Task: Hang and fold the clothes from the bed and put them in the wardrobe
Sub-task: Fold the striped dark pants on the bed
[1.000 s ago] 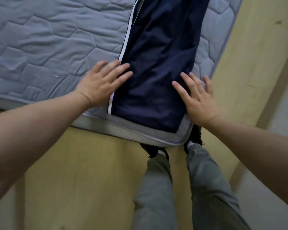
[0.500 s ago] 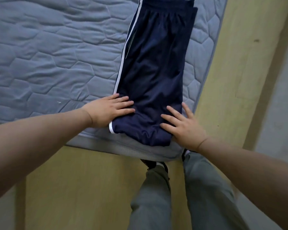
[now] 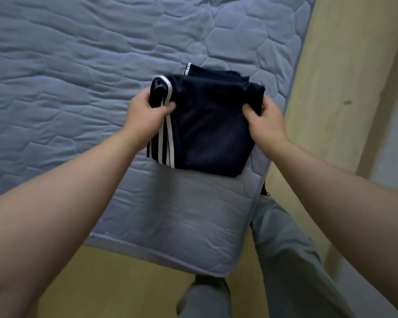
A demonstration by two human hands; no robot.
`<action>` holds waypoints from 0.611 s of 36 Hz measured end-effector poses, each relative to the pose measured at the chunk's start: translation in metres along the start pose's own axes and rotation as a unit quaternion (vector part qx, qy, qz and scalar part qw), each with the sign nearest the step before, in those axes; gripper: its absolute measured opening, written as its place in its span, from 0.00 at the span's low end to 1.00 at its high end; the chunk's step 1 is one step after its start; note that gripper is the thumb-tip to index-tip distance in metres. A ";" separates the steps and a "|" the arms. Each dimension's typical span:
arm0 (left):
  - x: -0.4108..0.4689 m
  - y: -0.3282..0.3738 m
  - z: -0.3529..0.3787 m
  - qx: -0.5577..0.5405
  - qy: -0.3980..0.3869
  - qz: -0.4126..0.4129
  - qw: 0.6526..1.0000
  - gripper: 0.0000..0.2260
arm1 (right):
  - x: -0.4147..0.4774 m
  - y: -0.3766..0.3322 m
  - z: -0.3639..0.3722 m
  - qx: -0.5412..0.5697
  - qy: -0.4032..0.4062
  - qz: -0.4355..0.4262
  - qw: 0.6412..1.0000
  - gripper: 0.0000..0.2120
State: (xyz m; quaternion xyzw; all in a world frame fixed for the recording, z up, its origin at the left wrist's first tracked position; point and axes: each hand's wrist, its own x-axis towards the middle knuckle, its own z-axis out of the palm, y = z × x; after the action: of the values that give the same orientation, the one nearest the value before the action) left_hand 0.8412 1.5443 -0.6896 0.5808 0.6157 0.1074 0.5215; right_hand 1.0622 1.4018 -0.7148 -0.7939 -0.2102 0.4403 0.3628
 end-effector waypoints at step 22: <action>0.055 0.054 0.018 -0.002 -0.249 -0.300 0.921 0.16 | 0.073 -0.052 -0.033 0.181 -0.253 0.353 0.883 0.22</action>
State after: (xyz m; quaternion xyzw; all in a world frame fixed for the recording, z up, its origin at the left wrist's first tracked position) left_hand 0.9001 1.5972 -0.6856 0.3755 0.6113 -0.2006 0.6671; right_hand 1.1276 1.4699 -0.7037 -0.5981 0.0824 0.7553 0.2550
